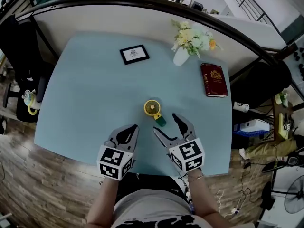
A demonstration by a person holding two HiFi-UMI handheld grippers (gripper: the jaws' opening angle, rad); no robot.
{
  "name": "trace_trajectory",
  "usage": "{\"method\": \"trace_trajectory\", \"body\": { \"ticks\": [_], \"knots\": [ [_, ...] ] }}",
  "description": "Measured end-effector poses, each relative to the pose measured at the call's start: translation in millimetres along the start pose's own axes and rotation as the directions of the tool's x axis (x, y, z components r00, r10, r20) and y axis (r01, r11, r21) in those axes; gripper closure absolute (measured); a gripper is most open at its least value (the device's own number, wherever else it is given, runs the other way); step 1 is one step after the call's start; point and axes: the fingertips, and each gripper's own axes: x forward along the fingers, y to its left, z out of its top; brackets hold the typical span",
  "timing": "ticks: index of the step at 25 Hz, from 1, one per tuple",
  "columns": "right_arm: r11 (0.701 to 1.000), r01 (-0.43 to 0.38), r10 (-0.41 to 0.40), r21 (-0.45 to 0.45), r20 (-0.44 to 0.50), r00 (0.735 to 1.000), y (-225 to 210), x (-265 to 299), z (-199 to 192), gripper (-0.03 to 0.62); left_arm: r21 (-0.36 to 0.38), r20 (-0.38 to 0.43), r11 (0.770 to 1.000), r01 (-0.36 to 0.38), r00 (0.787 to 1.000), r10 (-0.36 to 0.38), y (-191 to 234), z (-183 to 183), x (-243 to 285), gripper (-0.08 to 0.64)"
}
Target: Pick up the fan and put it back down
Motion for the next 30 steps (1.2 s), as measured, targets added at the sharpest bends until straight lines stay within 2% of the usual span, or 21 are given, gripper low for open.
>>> {"method": "trace_trajectory", "body": {
  "ticks": [5,12,16,21,30],
  "knots": [
    [1.0,-0.007,0.007,0.005,-0.049,0.999,-3.8,8.2,-20.9,0.256,0.023,-0.041,1.0,0.008,0.999,-0.007,-4.5,-17.8,4.8,0.549],
    [0.999,-0.017,0.022,0.039,-0.124,0.992,-3.0,24.0,-60.3,0.268,-0.018,-0.091,1.0,-0.004,0.996,0.003,-0.6,-48.2,7.6,0.549],
    [1.0,-0.021,0.023,0.012,-0.168,0.986,-7.8,39.1,-80.4,0.276,-0.039,-0.117,0.999,-0.007,0.993,0.002,0.1,-65.5,14.0,0.549],
    [0.999,-0.027,0.017,-0.044,-0.223,0.975,-16.2,59.3,-100.3,0.279,-0.069,-0.129,0.998,-0.007,0.992,-0.002,-1.9,-79.5,24.8,0.549],
    [0.998,-0.043,0.031,-0.037,-0.29,0.956,-30.0,87.0,-125.1,0.292,-0.101,-0.12,0.995,-0.012,0.993,0.0,1.9,-83.9,43.0,0.549]
  ]
}}
